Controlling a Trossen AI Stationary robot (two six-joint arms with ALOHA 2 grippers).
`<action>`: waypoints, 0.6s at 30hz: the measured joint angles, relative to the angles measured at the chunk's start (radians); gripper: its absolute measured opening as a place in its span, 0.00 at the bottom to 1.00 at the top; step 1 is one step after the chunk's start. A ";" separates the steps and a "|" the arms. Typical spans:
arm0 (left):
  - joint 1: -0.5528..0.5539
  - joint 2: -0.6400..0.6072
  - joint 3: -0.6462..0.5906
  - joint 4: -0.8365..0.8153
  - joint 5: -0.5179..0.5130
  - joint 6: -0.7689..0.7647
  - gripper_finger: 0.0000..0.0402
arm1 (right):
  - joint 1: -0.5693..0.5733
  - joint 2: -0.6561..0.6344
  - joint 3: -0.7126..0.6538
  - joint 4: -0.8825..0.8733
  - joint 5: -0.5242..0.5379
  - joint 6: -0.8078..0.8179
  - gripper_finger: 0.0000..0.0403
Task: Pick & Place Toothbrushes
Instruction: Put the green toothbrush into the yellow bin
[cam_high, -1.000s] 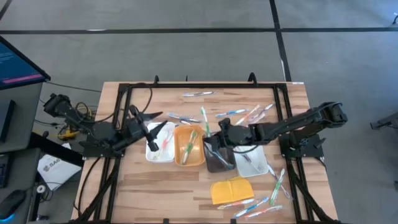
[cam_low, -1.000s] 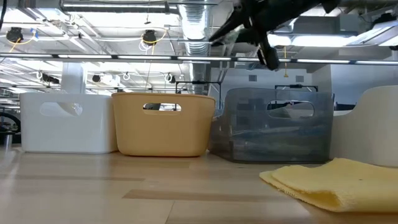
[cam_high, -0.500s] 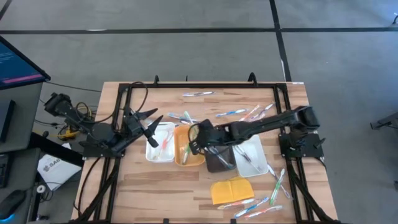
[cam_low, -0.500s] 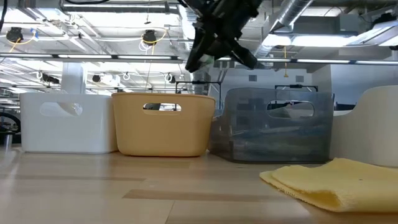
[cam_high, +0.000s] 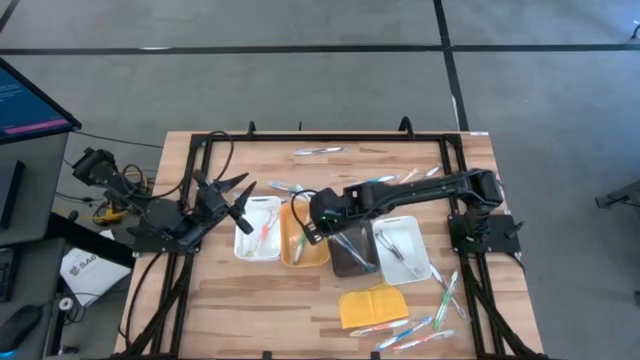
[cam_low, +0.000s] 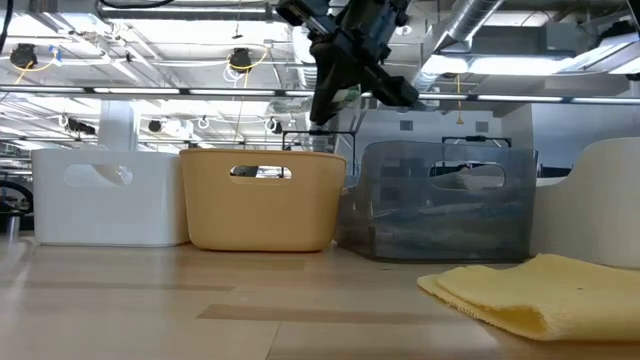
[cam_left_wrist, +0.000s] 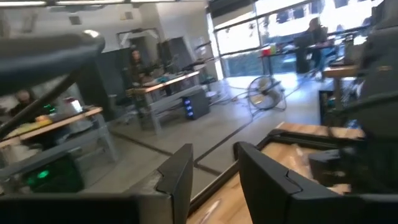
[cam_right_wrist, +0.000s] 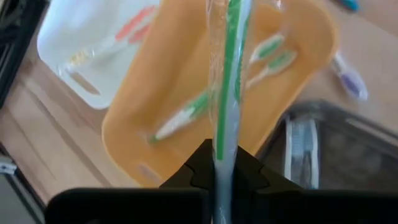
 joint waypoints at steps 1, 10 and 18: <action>0.000 0.000 0.000 0.000 -0.009 0.005 0.29 | 0.001 0.000 0.000 -0.007 -0.001 0.001 0.03; -0.018 0.000 0.000 -0.026 -0.050 0.006 0.24 | 0.020 0.000 0.000 -0.012 -0.004 -0.023 0.05; -0.045 -0.021 0.000 -0.026 -0.049 0.006 0.19 | 0.034 0.045 -0.006 0.047 -0.026 -0.050 0.04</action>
